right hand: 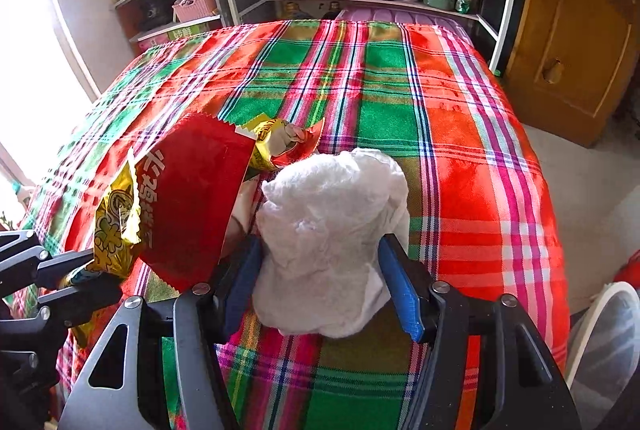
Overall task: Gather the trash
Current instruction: 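Grasp the gold candy wrapper with the left tool while the right tool grasps the white tissue, then carry the gold wrapper and white tissue in both tools over the bin, then open both tools to drop the gold wrapper and tissue into the bin, then move both open tools back to the table toward the red snack bag, then reach the right tool to the red snack bag and brown wrapper and grasp them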
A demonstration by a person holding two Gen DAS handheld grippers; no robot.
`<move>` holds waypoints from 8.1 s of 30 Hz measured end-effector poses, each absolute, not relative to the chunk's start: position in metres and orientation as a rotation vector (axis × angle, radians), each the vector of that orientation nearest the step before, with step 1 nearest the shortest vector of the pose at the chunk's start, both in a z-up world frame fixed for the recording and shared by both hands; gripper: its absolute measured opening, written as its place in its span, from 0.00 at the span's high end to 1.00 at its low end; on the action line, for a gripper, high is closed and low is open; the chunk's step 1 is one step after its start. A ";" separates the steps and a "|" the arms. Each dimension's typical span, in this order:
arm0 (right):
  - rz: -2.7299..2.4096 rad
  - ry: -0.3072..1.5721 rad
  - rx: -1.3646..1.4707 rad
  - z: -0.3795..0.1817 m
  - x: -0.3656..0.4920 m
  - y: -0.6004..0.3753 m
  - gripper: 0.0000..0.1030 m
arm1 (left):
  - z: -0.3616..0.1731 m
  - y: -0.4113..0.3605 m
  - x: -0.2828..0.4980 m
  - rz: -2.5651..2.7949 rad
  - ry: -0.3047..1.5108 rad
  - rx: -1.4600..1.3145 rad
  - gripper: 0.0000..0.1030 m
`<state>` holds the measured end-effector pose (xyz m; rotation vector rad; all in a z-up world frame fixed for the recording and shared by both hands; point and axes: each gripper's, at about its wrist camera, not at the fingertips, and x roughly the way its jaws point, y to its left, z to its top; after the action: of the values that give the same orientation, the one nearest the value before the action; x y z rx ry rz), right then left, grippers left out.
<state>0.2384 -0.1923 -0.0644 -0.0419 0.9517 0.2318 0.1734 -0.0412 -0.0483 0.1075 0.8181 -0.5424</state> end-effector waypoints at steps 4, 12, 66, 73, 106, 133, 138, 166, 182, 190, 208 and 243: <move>0.196 0.947 0.003 -0.064 0.236 -0.205 0.81 | -0.047 -0.042 0.173 -0.537 0.816 0.110 0.86; 0.197 0.938 0.006 -0.062 0.226 -0.210 0.92 | -0.043 -0.047 0.172 -0.537 0.808 0.108 0.86; -0.011 0.732 0.181 -0.005 0.096 -0.343 0.94 | -0.011 -0.179 0.157 -0.729 0.777 0.159 0.86; -0.111 0.727 0.204 -0.002 0.075 -0.388 0.94 | -0.009 -0.231 0.153 -0.810 0.778 0.181 0.86; -0.360 0.932 0.302 -0.090 0.048 -0.535 0.86 | -0.099 -0.435 0.155 -0.992 1.028 0.316 0.83; -0.393 0.829 0.329 -0.055 0.024 -0.514 0.56 | -0.057 -0.389 0.142 -0.944 0.921 0.269 0.55; -0.372 0.799 0.309 -0.040 0.024 -0.496 0.56 | -0.040 -0.358 0.141 -0.922 0.888 0.225 0.49; -0.107 0.723 0.211 -0.007 0.081 -0.353 0.47 | -0.010 -0.165 0.151 -0.598 0.784 0.059 0.49; 0.137 0.763 0.098 -0.017 0.144 -0.236 0.47 | -0.017 -0.034 0.172 -0.352 0.783 -0.029 0.44; 0.214 0.780 0.090 -0.024 0.167 -0.197 0.47 | -0.023 0.007 0.182 -0.293 0.791 -0.071 0.44; 0.320 0.783 0.019 -0.036 0.208 -0.112 0.46 | -0.044 0.047 0.208 -0.243 0.853 -0.079 0.44; 0.238 0.808 0.000 -0.048 0.212 -0.141 0.72 | -0.054 0.037 0.225 -0.258 0.880 -0.072 0.43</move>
<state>0.2116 -0.1411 -0.0480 0.0004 0.8084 0.2382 0.2249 0.0371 -0.0538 -0.0721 0.8800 -0.2583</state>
